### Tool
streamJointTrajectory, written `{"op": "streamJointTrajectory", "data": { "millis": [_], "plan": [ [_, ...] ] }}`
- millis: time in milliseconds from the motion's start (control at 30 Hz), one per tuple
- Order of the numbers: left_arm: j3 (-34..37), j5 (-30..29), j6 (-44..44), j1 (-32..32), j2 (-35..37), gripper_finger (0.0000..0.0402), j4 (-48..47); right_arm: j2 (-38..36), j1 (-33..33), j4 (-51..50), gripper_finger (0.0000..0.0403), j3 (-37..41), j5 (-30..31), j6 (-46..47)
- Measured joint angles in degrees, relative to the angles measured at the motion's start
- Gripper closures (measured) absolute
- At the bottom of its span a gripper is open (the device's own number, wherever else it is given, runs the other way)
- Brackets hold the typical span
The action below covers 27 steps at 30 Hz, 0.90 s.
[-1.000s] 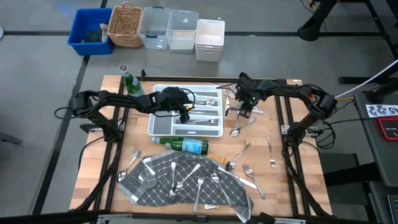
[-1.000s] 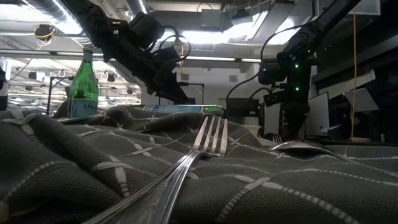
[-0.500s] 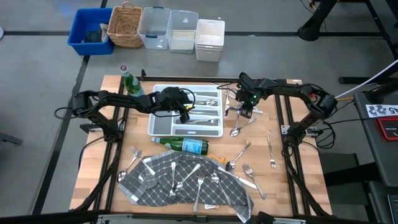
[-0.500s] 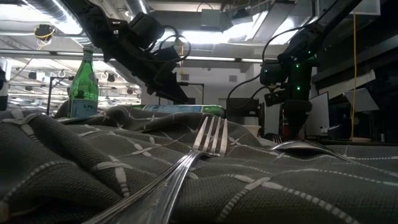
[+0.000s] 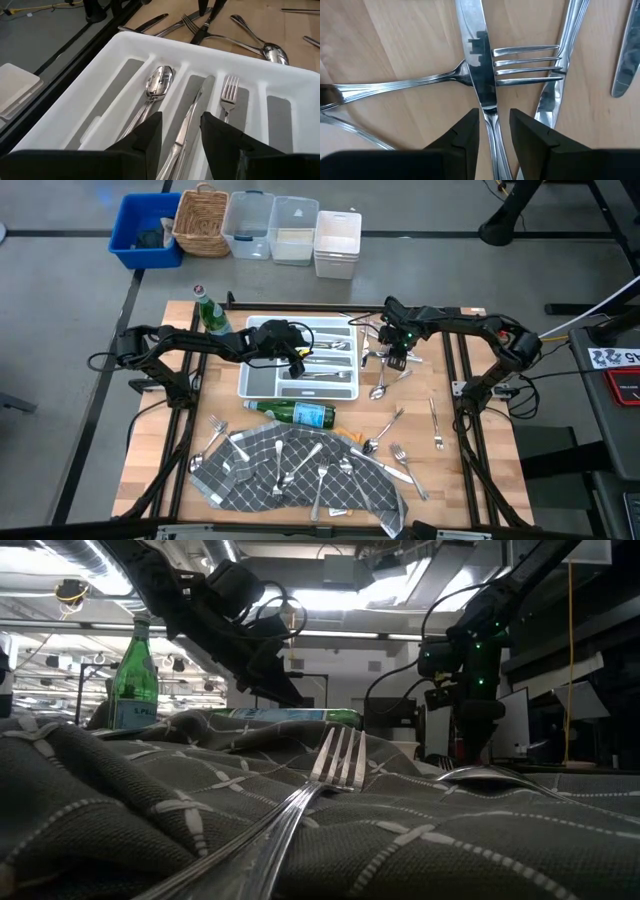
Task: Sort silverware
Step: Put the silver table knife into the silverware tray
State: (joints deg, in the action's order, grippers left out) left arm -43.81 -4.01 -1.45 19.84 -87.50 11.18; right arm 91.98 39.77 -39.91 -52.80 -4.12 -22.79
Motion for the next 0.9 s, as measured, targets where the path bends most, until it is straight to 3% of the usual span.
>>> {"op": "streamJointTrajectory", "data": {
  "millis": [900],
  "plan": [
    [0.0, 0.0, 0.0, 0.0, 0.0, 0.0279, 0.0, 4.7, 0.0, 2.6, 0.029, 0.0, 2.0, 0.0]
  ]
}}
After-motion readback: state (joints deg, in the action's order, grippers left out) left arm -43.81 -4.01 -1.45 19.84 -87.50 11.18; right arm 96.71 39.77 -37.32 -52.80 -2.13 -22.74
